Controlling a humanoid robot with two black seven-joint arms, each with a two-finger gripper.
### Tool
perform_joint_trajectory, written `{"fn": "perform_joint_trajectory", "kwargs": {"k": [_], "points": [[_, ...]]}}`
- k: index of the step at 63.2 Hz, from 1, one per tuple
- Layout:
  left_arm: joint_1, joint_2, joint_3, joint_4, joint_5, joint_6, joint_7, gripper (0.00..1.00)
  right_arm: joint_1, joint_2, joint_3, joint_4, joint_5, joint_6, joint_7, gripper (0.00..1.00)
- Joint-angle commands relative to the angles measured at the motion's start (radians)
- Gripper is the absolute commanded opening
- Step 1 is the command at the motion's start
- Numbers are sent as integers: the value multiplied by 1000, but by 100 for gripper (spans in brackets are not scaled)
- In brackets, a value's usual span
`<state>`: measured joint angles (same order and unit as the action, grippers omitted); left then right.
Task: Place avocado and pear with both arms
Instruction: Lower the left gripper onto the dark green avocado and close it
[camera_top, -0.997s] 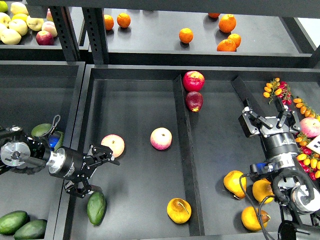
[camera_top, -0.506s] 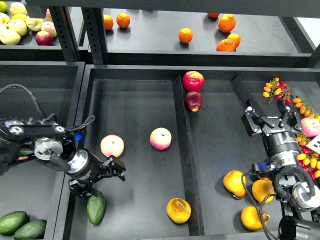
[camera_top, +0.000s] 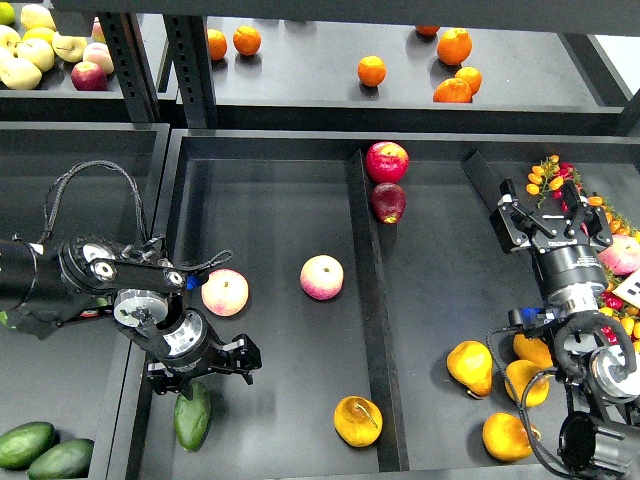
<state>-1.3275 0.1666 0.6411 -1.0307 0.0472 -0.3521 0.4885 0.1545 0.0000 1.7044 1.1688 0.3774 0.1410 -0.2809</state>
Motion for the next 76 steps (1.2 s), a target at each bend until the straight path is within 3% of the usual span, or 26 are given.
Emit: {"fn": "perform_joint_trajectory", "kwargs": {"k": [1, 28, 76], "points": [[-9, -2, 35, 0, -9, -1, 0, 99, -1, 0, 0, 0, 0, 0, 0, 100], [5, -38, 103, 6, -15, -1, 0, 99, -1, 0, 0, 0, 2, 2, -1, 100], [103, -79, 104, 149, -27, -7, 0, 99, 0, 0, 0, 3, 5, 9, -3, 100]]}}
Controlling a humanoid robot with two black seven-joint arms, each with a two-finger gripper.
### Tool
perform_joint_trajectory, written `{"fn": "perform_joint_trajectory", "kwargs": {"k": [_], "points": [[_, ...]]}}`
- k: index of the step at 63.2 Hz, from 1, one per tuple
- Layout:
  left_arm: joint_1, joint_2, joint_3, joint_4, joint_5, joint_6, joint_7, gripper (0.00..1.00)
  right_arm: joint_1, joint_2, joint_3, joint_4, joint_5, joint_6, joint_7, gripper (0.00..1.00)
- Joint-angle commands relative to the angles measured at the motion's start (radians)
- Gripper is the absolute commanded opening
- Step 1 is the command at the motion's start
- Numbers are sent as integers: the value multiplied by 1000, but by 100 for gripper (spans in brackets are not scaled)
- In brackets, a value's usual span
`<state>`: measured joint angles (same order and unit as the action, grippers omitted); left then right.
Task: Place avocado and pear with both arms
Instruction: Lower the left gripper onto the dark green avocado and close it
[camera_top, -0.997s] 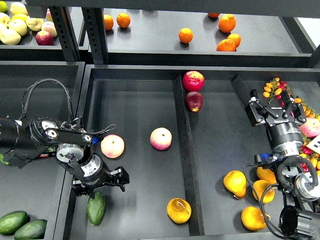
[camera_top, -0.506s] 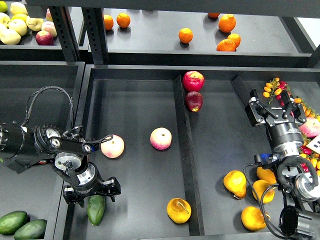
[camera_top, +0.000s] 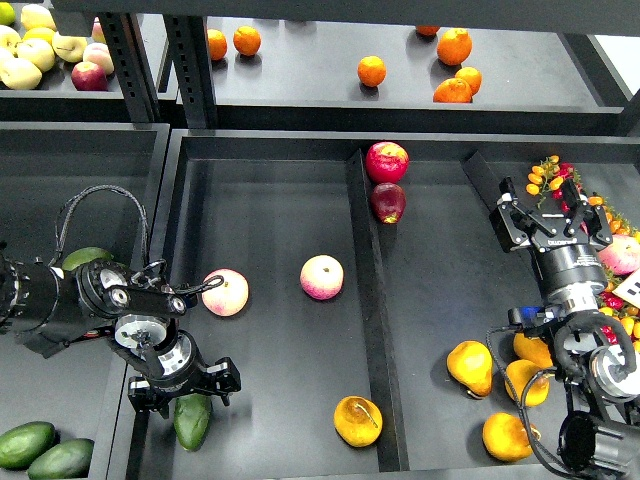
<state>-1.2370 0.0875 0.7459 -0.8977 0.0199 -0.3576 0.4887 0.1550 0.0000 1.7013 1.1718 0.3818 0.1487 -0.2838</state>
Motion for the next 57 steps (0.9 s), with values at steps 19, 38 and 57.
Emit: {"fn": "perform_joint_trajectory", "kwargs": {"k": [19, 38, 57], "points": [[59, 0, -7, 43, 11, -3, 0, 99, 0, 0, -2, 3, 0, 6, 0, 100], [77, 0, -11, 66, 11, -9, 0, 99, 0, 0, -2, 3, 0, 9, 0, 100], [82, 0, -26, 72, 17, -11, 0, 93, 0, 0, -2, 2, 0, 9, 0, 100]]}}
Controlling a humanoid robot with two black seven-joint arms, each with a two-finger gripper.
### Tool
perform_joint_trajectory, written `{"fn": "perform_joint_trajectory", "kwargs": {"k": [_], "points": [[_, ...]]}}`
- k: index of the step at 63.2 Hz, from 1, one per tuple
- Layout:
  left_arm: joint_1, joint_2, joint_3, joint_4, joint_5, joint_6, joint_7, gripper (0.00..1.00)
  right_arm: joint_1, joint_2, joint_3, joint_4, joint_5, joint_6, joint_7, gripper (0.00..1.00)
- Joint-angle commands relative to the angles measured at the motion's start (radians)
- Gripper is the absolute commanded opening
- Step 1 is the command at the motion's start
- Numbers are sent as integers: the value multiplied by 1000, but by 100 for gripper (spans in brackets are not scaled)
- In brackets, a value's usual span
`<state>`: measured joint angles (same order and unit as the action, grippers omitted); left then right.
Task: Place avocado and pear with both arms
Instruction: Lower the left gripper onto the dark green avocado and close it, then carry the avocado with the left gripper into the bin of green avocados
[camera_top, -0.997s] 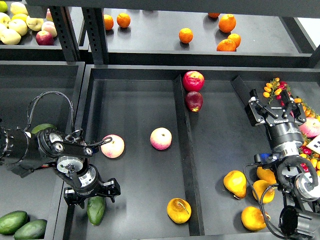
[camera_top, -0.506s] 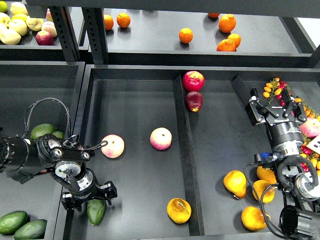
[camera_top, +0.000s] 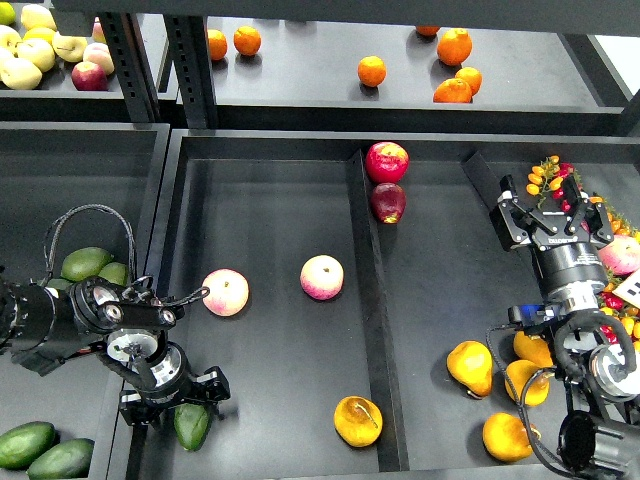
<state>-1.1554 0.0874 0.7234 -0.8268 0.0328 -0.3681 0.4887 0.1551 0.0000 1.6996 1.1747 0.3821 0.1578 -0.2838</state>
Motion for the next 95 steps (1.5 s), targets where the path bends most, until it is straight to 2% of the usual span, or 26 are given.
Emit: {"fn": "perform_joint_trajectory", "kwargs": {"k": [1, 8, 10, 28, 42, 56, 71, 95], "points": [[0, 0, -7, 1, 6, -2, 0, 92, 0, 0, 0, -1, 0, 0, 0, 100], [0, 3, -21, 1, 7, -20, 0, 84, 1, 0, 0, -1, 0, 2, 0, 100], [2, 3, -21, 1, 4, -23, 0, 77, 1, 0, 0, -3, 0, 0, 0, 100], [14, 17, -62, 3, -4, -77, 0, 40, 1, 0, 3, -1, 0, 2, 2, 100], [16, 17, -65, 8, -4, -118, 0, 26, 0, 0, 3, 0, 0, 5, 2, 100], [-12, 15, -67, 5, -5, -121, 0, 23, 0, 0, 3, 0, 0, 12, 2, 100], [-119, 21, -128, -5, -11, -121, 0, 23, 0, 0, -14, 5, 1, 12, 0, 100], [-228, 124, -148, -8, -82, -121, 0, 24, -6, 0, -18, 31, 1, 12, -5, 100]]}}
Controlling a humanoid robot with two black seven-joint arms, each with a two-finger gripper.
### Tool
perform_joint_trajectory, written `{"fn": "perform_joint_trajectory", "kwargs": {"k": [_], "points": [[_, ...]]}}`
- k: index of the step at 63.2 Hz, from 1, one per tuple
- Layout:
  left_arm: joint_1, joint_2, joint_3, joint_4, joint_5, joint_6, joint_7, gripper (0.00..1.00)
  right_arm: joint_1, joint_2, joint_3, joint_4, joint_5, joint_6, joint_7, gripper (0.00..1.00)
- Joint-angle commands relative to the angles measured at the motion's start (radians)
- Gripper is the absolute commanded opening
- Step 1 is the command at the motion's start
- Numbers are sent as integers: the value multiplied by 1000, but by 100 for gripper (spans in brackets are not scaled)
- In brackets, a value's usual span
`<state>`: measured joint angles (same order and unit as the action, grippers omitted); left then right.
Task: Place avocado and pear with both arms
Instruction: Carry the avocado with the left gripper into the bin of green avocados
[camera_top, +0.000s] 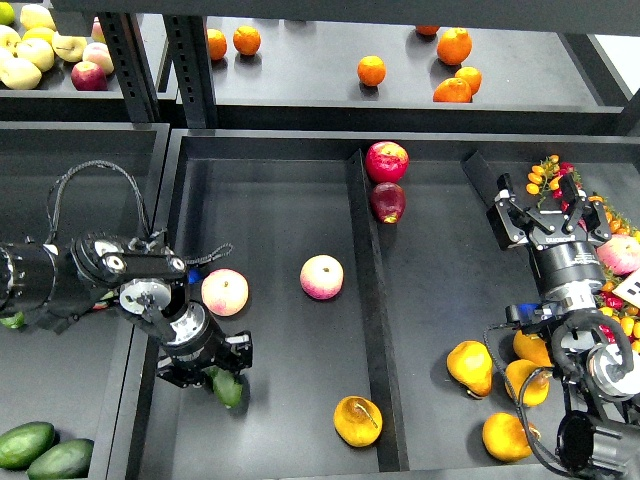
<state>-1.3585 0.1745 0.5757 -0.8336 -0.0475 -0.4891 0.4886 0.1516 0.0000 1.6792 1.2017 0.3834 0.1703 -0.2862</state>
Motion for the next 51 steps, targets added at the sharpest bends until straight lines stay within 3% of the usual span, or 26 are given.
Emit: {"fn": "perform_joint_trajectory", "kwargs": {"k": [1, 30, 51], "points": [[-25, 42, 0, -1, -2, 0, 0, 24, -4, 0, 2, 4, 0, 0, -2, 100], [10, 344, 12, -82, 89, 0, 0, 25, 42, 0, 17, 19, 0, -3, -7, 100], [93, 385, 0, -88, 127, 0, 0, 26, 29, 0, 17, 25, 0, -2, -7, 100]]}}
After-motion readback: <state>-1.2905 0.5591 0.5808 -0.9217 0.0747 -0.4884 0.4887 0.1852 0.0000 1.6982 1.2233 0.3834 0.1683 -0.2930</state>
